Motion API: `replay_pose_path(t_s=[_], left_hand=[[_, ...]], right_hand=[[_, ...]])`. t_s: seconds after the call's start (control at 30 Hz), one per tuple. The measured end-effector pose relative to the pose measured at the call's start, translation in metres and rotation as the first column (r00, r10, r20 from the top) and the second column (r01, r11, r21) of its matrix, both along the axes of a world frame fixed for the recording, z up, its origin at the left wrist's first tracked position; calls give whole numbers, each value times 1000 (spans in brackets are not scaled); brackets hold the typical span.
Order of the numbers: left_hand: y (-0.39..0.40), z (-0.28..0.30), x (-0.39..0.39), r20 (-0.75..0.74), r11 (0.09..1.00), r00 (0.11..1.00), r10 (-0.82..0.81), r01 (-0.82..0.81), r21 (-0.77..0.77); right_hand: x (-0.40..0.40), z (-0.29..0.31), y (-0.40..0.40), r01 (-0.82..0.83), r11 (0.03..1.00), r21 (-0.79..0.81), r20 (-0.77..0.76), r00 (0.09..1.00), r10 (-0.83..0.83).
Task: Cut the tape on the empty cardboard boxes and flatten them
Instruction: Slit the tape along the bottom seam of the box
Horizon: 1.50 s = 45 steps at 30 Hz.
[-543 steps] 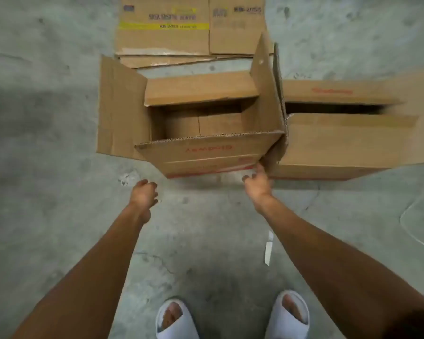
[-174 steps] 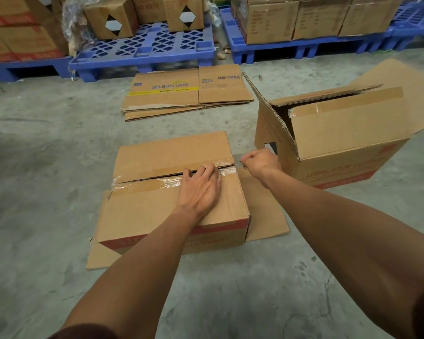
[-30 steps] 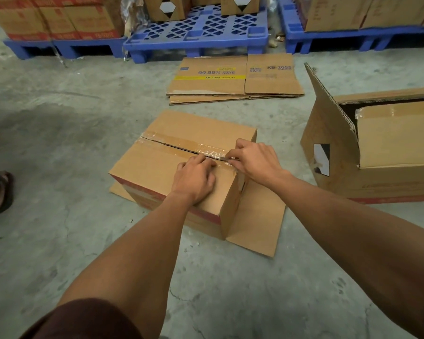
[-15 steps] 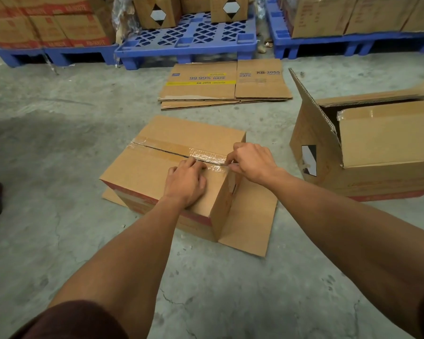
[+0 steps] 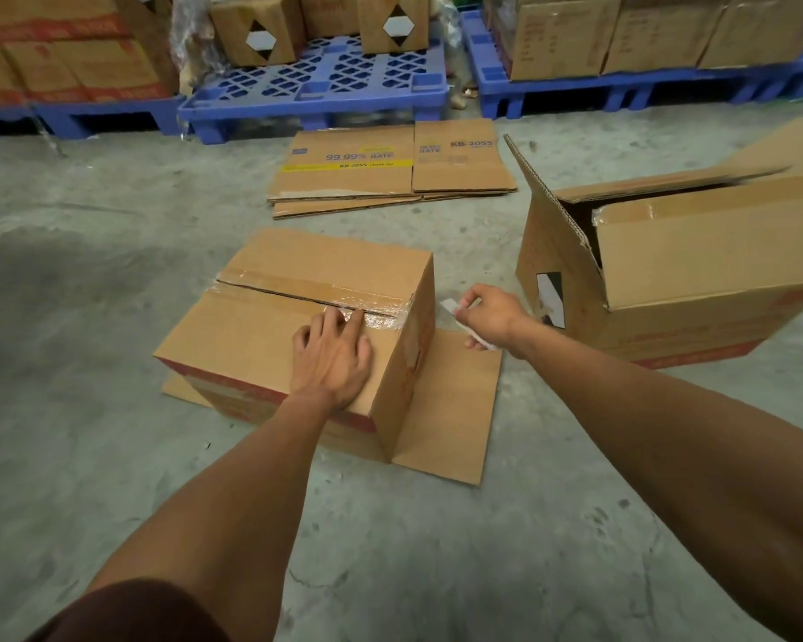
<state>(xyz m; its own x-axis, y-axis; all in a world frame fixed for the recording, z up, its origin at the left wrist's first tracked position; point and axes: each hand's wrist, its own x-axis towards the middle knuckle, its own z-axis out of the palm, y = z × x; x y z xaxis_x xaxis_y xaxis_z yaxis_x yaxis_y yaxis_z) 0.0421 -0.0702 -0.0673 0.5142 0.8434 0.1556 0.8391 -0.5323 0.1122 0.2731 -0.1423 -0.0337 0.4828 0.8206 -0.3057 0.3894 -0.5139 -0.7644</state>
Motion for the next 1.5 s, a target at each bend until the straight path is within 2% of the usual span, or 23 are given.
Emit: replay_pose_path(t_s=[0.1,0.2,0.47,0.67,0.93,1.17,1.27,1.43,1.5], left_hand=[[-1,0,-1,-29,1000,999,-21,20,-12],[-2,0,-2,-28,999,999,-34,33,-31],[0,-1,-4,-25,999,999,-36,35,-34],[1,-1,-4,-26,999,999,-36,36,-24],[1,-1,-3,-10,999,999,-35,35,-23],[1,-3,-4,-6,999,999,-35,35,-18],[1,-2,-4,-5,999,999,-37,37,-27],[0,-1,-4,3,999,1000,-29,30,-45],[0,-1,-3,19,999,999,-33,34,-43]], right_hand=[[-14,4,9,142,990,22,-244,961,-133],[-25,2,20,216,976,26,-359,913,-193],[-40,-1,33,236,972,5,-442,872,-209],[-40,1,35,280,959,40,-396,886,-242],[-44,4,35,333,942,37,-422,860,-287],[-45,3,33,225,974,31,-359,912,-199],[-46,3,35,194,980,44,-281,944,-175],[-39,10,31,-17,1000,-2,-132,991,17],[-38,9,30,5,1000,6,-123,992,-4]])
